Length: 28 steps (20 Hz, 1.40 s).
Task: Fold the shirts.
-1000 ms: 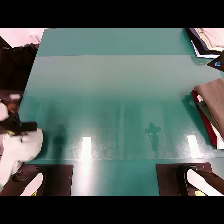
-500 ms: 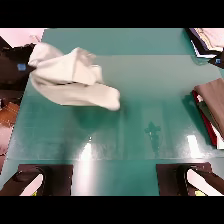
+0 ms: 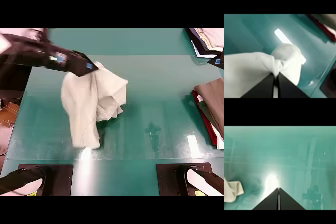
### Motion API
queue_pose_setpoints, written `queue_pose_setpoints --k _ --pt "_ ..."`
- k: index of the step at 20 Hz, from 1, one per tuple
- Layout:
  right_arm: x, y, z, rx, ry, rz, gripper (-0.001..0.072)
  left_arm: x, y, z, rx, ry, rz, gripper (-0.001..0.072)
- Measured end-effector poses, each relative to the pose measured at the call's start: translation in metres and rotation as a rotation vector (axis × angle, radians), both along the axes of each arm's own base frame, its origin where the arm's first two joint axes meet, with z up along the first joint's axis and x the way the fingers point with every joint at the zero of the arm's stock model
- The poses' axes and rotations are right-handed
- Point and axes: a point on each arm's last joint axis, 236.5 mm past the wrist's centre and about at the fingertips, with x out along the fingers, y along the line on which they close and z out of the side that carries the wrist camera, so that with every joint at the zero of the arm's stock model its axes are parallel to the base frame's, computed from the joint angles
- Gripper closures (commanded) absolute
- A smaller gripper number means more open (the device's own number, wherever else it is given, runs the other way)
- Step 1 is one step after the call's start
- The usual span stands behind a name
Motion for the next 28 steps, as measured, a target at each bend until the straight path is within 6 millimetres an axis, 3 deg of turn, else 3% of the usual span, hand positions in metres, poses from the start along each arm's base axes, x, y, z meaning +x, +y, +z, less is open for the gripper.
queue_pose_setpoints --k 1,4,7,10,13,17,20,24,28 --pt "0.0 0.0 0.0 0.0 0.002 0.001 0.0691 0.01 -0.001 -0.017 0.014 0.028 0.002 0.0101" --pt "-0.001 0.0 -0.001 0.0 0.006 0.002 0.0691 0.033 0.019 -0.049 0.044 0.113 0.049 0.0086" --pt "-0.002 0.001 -0.001 0.0 0.009 0.003 0.0691 0.033 0.061 -0.07 0.083 0.237 0.092 0.0086" --pt "-0.002 0.001 -0.001 0.001 0.009 0.003 0.0691 0.007 0.1 -0.107 0.18 0.372 0.117 0.0086" --pt "-0.002 0.0 -0.001 0.0 0.01 0.003 0.0691 -0.035 0.13 -0.16 0.272 0.509 0.154 0.0086" --pt "-0.002 0.0 -0.001 0.0 0.01 0.003 0.0691 -0.101 0.149 -0.225 0.326 0.662 0.209 0.0086" --pt "-0.002 0.0 -0.001 0.0 0.01 0.003 0.0691 -0.132 0.155 -0.254 0.307 0.705 0.306 0.0085" --pt "-0.002 0.0 -0.001 0.0 0.01 0.003 0.0691 -0.146 0.148 -0.277 0.215 0.738 0.411 0.0086" --pt "-0.002 0.0 -0.001 0.0 0.01 0.003 0.0692 -0.137 0.142 -0.287 0.121 0.724 0.507 0.0087"
